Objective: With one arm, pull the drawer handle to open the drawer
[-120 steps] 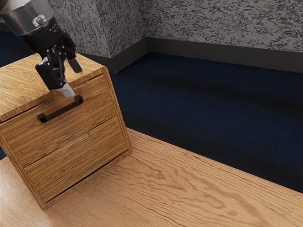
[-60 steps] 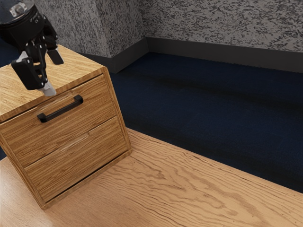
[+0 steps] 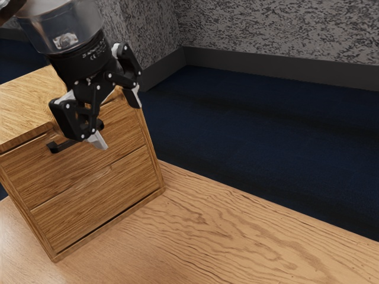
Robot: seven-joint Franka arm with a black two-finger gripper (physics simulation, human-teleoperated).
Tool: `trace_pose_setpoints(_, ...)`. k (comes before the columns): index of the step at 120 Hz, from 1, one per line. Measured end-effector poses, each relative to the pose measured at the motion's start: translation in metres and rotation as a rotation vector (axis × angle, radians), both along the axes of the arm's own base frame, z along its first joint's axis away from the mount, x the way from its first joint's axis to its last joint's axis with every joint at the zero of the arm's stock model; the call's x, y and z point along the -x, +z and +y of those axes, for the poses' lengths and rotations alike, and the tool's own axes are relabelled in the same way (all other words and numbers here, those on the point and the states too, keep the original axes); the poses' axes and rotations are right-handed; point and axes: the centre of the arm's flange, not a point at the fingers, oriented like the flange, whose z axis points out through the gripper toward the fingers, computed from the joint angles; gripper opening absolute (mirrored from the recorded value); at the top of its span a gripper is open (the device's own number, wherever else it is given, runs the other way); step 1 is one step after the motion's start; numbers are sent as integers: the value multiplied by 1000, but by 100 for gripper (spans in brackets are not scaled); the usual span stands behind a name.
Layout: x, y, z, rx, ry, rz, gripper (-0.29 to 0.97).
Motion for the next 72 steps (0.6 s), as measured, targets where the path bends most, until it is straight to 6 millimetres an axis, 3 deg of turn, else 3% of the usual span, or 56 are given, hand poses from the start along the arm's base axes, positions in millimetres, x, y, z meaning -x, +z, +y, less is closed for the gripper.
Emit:
trace_pose_setpoints(29, 7, -8, -30, -45, -245, 61, 68)
trace_pose_setpoints(50, 12, 0, -52, -140, -364, 54, 68)
trace_pose_setpoints(60, 11, 1, -51, -154, -324, 48, 68)
trace_pose_setpoints(72, 4, 1, -39, -127, -118, 24, 68)
